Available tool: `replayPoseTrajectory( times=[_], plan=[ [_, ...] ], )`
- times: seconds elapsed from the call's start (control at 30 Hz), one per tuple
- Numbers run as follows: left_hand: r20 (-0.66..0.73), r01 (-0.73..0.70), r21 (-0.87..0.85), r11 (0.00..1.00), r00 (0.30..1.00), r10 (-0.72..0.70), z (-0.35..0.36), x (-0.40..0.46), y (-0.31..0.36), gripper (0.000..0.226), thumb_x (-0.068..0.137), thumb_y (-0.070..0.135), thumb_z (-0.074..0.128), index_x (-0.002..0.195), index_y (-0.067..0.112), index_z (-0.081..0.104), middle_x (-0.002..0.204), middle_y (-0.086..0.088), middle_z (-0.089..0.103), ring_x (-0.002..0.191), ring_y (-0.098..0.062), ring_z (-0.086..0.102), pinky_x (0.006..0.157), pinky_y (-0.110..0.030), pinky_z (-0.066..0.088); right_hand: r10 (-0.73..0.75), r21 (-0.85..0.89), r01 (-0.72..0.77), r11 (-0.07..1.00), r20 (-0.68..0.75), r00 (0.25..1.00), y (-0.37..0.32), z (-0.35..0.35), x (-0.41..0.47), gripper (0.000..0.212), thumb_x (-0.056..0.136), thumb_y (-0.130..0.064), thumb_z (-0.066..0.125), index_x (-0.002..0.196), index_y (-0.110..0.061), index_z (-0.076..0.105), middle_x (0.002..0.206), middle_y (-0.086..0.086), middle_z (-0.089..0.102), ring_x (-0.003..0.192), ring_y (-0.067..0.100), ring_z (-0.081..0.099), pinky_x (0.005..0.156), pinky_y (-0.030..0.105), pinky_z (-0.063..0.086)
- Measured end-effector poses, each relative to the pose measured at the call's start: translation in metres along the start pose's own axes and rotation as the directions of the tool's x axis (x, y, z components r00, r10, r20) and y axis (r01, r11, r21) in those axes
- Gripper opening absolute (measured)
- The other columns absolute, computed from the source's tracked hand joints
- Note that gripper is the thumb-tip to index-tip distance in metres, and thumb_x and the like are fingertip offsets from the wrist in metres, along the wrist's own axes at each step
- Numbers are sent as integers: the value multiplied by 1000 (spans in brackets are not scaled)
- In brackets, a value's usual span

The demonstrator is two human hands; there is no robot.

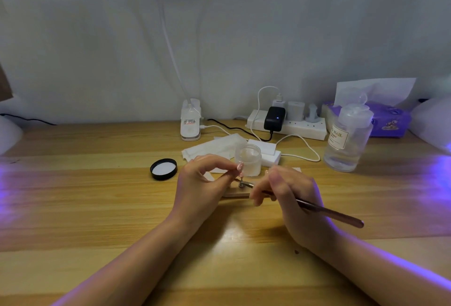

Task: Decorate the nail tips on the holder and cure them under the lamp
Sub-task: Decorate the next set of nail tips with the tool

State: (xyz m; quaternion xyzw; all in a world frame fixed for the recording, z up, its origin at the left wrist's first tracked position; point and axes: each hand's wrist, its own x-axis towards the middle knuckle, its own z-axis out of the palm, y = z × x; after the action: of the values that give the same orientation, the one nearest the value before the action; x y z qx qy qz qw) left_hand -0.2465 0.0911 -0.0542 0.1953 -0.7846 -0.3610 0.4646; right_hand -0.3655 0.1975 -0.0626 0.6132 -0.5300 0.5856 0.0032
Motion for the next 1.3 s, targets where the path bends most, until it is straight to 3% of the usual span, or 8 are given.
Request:
replayPoseTrajectory(
  times=[0.23,0.4,0.6,0.83,0.97,1.07,1.2,1.3],
  plan=[
    [-27,-25,-30,999,999,24,2,1,0,19,70,12,75,75,29,69,81,13,65,79,1,61,71,-13,47,146,45,-142,989,-86,986,1,-5,2,42,89,-38,29,71,-20,62,64,-1,60,66,5,55,64,16,38],
    [-14,-26,-28,999,1000,25,1,1,-2,18,71,8,75,81,23,71,77,13,66,76,0,61,67,-14,47,-26,-6,26,1000,52,998,0,2,-1,49,96,-38,31,70,-13,65,64,-3,60,66,1,55,65,16,38],
    [-9,-20,-2,1000,1000,20,1,0,0,25,76,9,70,91,28,68,84,16,67,84,-3,62,81,-31,50,25,13,-23,1000,-149,989,5,-4,2,36,92,-30,30,72,-30,60,63,-5,60,65,5,56,62,17,39],
    [-12,-67,28,997,998,68,4,-1,2,28,79,3,66,98,25,66,84,13,65,87,-16,61,83,-53,45,-50,-143,45,989,-29,998,1,-1,4,32,93,-32,34,83,-25,63,75,-22,56,72,4,55,66,25,43],
    [-12,-44,25,999,999,45,4,-1,0,24,79,2,66,98,16,70,86,6,67,88,-19,61,83,-55,43,-57,-88,52,995,-60,997,4,-3,1,54,96,-40,29,66,-13,65,59,-7,58,61,1,54,63,30,42],
    [-10,-33,15,999,999,33,4,-1,1,25,79,2,66,96,20,70,84,8,67,87,-17,61,83,-55,43,-71,-53,66,996,-115,991,3,-4,1,42,94,-28,30,65,-22,60,54,-2,57,57,4,53,59,36,43],
    [-2,-38,19,999,999,38,3,-1,3,24,78,4,67,95,22,69,84,8,67,87,-16,61,83,-55,43,-106,-177,91,980,-79,991,1,-3,5,42,97,-40,29,83,-23,64,74,-16,58,70,8,56,64,33,45],
    [-13,-30,22,999,999,31,3,-1,5,26,78,5,69,95,24,67,82,8,66,86,-16,60,83,-54,43,-130,-234,110,966,-70,989,5,-1,4,53,97,-41,29,73,-14,68,71,-24,55,67,3,53,65,30,41]
  ],
)
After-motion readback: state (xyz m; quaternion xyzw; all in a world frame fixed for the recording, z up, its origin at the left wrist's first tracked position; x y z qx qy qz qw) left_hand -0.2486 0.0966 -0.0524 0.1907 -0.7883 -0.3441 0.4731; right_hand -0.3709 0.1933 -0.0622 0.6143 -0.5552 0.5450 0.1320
